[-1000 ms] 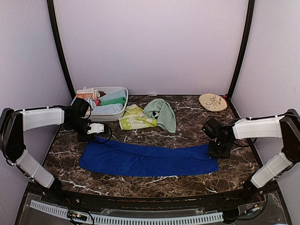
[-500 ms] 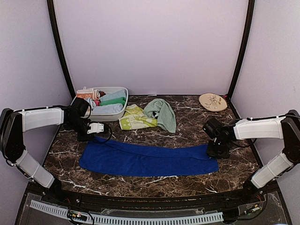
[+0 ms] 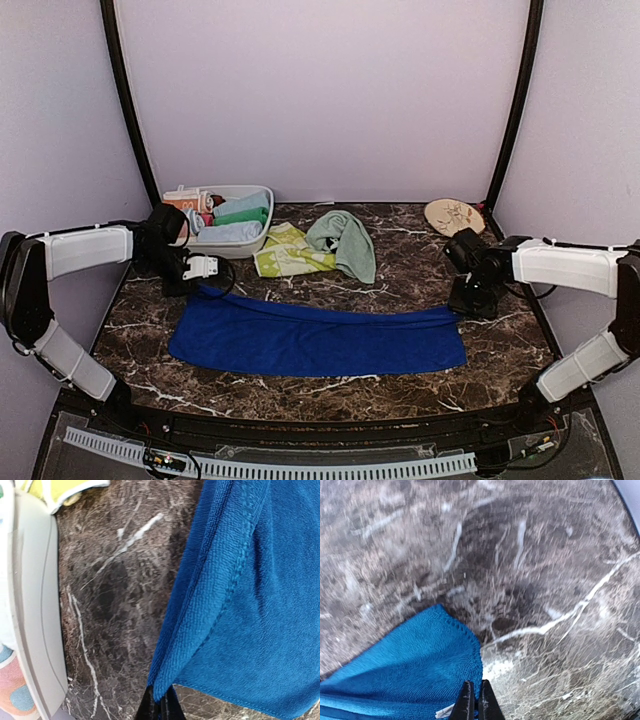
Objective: Roll the towels
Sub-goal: Pick up the towel from the center of the board, then fold the towel at the center of the board.
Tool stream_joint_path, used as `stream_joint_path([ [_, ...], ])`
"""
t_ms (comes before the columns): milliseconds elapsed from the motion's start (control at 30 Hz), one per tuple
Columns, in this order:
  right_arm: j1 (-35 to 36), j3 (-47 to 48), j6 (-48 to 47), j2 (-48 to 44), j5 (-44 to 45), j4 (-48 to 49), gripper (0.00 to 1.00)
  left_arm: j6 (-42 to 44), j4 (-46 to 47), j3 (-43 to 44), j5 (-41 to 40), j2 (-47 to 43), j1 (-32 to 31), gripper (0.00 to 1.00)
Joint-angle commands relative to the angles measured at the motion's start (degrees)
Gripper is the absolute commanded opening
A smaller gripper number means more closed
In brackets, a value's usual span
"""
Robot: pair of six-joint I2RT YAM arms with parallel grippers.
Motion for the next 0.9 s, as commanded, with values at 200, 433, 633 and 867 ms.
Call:
stream_joint_path([
  [200,-3.24,8.05,-6.37,3.80,1.09,-1.22,0.00,1.86,-1.32,2.58,-1.43,-1.74,3.23,0.00],
  [433,-6.19,14.31,-10.75,8.96,1.11,-1.06,0.00,2.29,1.36,2.80,-3.51,-0.89,3.44,0.00],
  [633,-7.66,19.83,-13.22,12.80,0.92,-1.33,0.00,2.80,4.07,2.72,-6.02,0.04,4.06,0.00],
  [867,-9.06,23.28,-15.29,16.63,0.81,-0.86,0.00,3.57,6.94,1.84,-7.73,1.52,5.37,0.00],
])
